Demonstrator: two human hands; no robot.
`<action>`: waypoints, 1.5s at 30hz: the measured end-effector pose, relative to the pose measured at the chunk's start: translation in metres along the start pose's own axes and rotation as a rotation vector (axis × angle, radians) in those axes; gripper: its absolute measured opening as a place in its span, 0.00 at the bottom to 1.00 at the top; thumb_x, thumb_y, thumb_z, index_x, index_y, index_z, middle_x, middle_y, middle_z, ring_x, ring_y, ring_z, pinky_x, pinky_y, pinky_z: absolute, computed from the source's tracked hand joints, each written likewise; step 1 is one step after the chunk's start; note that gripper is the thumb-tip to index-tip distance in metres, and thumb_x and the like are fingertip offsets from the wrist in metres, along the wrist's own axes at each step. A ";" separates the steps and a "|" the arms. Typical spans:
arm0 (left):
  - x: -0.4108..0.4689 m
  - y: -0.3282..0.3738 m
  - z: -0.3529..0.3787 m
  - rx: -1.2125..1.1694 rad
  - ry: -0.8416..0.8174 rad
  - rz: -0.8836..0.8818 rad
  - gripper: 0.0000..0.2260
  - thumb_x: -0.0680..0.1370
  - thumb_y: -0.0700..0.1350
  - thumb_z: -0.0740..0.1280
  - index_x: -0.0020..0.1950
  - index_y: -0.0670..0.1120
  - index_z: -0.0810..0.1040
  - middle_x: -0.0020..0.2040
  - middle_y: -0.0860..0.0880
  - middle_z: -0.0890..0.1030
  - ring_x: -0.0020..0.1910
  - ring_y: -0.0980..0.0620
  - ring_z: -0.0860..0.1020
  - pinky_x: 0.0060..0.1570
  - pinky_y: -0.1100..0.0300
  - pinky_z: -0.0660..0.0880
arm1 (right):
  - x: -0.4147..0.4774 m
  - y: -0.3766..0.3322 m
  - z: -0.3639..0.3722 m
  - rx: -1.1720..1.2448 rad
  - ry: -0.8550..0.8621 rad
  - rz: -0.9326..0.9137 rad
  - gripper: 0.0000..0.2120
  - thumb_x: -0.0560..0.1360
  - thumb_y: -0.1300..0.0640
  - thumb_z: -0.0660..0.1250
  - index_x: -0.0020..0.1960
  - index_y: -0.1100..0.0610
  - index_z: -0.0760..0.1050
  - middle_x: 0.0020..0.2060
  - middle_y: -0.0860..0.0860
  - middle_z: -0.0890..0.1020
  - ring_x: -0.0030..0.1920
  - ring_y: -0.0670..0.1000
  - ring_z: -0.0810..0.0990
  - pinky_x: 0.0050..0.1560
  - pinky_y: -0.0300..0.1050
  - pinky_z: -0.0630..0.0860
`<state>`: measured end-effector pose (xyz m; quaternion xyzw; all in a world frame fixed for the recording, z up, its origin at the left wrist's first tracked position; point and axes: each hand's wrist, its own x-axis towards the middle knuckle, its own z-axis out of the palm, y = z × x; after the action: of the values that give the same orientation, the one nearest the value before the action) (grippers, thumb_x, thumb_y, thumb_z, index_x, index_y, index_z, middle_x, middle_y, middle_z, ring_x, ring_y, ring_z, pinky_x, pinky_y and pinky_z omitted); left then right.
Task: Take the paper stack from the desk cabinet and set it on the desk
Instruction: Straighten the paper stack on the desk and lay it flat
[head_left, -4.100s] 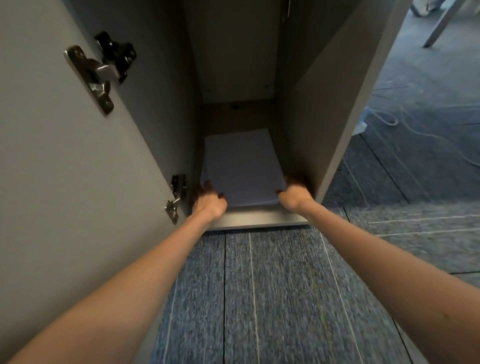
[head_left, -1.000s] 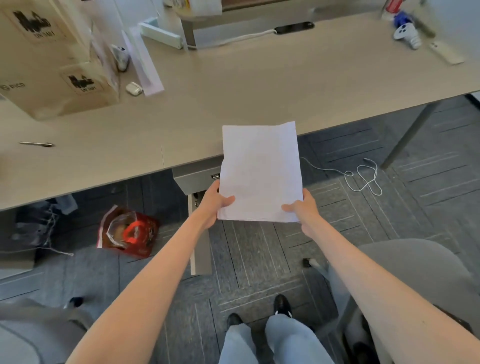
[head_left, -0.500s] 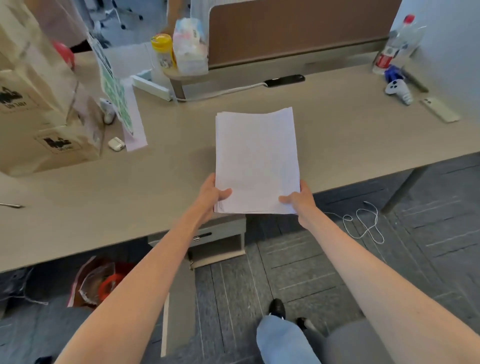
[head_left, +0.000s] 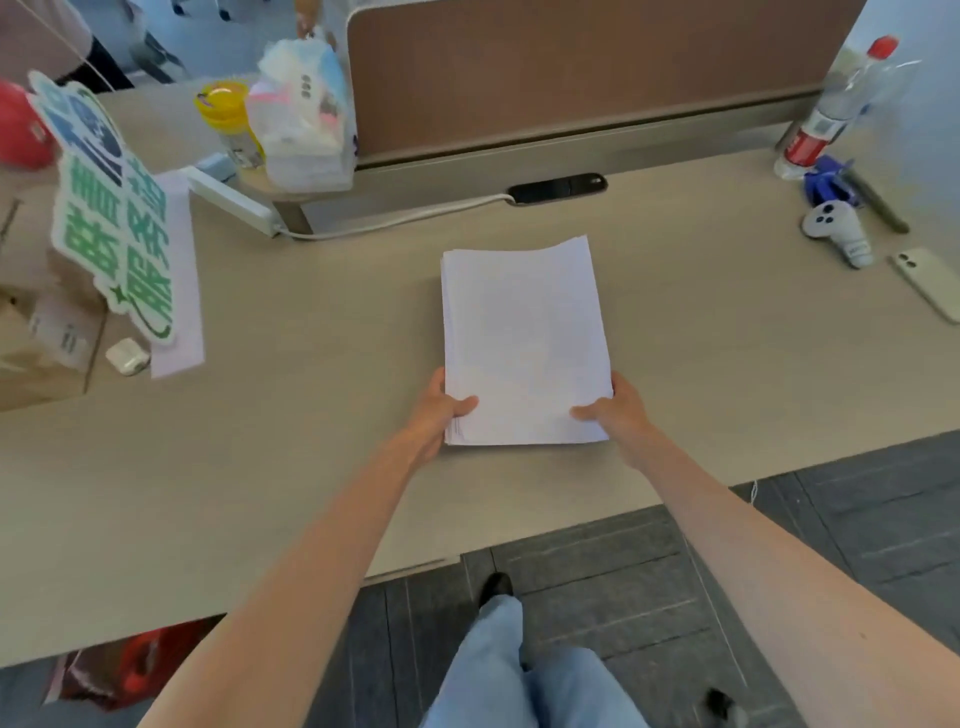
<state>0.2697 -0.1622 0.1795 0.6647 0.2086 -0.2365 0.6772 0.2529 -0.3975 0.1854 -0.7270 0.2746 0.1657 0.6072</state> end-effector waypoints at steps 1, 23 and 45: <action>0.012 -0.001 0.005 0.001 0.006 -0.012 0.25 0.76 0.31 0.66 0.72 0.42 0.66 0.66 0.43 0.76 0.64 0.42 0.76 0.64 0.45 0.73 | 0.012 -0.001 -0.003 -0.029 0.000 0.002 0.30 0.67 0.70 0.71 0.68 0.59 0.69 0.61 0.55 0.79 0.59 0.57 0.78 0.60 0.53 0.76; 0.102 0.038 0.054 -0.028 0.075 -0.254 0.23 0.72 0.54 0.72 0.62 0.43 0.78 0.58 0.45 0.84 0.55 0.44 0.82 0.55 0.51 0.77 | 0.153 -0.048 -0.061 -0.728 -0.260 -0.085 0.07 0.73 0.61 0.61 0.37 0.58 0.74 0.35 0.58 0.86 0.34 0.58 0.86 0.43 0.53 0.84; 0.058 0.100 0.082 -0.128 0.151 0.267 0.11 0.76 0.45 0.70 0.57 0.46 0.81 0.53 0.51 0.86 0.51 0.55 0.84 0.46 0.62 0.79 | 0.139 -0.155 -0.098 0.156 -0.538 -0.247 0.15 0.67 0.57 0.75 0.53 0.54 0.82 0.52 0.50 0.86 0.54 0.50 0.84 0.56 0.46 0.78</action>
<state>0.3731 -0.2458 0.2273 0.6580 0.1833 -0.0799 0.7260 0.4476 -0.5029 0.2482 -0.6362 0.0251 0.2556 0.7275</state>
